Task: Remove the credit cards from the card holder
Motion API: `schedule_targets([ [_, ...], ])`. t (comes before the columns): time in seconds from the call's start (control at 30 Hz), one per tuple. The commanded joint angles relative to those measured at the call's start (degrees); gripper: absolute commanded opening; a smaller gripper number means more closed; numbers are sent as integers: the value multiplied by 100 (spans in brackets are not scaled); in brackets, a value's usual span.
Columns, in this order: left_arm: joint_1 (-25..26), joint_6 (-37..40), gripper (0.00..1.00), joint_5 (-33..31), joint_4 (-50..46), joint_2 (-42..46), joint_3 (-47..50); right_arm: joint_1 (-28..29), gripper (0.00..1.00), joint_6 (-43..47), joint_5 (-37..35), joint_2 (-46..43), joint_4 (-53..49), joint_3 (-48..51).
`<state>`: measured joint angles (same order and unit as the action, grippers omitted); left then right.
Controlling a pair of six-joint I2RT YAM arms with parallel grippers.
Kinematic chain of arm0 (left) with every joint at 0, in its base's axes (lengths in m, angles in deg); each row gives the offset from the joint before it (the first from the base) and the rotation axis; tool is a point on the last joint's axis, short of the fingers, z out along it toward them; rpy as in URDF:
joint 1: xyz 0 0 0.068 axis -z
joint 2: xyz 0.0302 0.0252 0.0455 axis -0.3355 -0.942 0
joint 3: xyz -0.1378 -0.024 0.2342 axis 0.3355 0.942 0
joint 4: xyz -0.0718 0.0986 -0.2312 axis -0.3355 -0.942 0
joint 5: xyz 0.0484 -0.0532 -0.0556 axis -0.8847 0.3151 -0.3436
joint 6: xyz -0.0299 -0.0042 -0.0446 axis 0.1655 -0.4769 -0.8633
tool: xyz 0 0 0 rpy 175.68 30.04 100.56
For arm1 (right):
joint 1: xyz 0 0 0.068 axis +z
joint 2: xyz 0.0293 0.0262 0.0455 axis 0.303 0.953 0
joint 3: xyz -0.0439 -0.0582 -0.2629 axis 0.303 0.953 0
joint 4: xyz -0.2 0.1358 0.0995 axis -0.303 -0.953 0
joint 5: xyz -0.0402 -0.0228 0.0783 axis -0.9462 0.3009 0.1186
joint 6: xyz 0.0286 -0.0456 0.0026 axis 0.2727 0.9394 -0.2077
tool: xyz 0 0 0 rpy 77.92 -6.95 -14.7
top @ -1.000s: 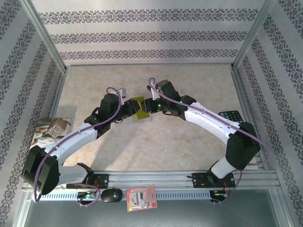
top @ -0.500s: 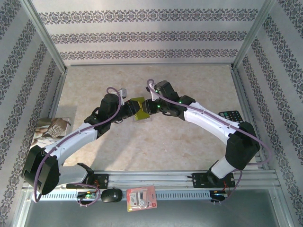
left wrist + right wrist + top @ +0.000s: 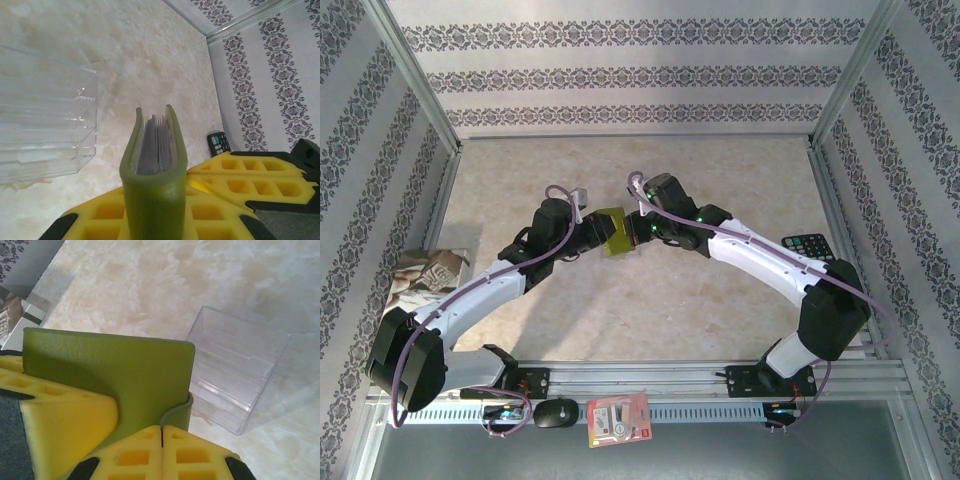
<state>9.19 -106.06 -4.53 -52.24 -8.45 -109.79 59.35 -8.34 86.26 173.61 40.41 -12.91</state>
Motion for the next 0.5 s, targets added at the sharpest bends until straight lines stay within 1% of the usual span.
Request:
schedule_targets([
  [0.0,-4,-75,0,327,468,222,-168,-305,0,-125,-754,-101,-179,314],
  [0.23,-42,-37,0,499,556,184,-83,-609,0,-275,-891,-125,-169,622],
  [0.37,-135,-49,0,747,881,83,43,-725,0,-361,-256,-257,245,771],
  [0.4,-171,-70,0,843,1062,63,108,-739,2,-371,-154,-374,418,847],
  [0.47,-224,-108,0,904,1264,58,216,-826,18,-422,110,-621,777,1040],
])
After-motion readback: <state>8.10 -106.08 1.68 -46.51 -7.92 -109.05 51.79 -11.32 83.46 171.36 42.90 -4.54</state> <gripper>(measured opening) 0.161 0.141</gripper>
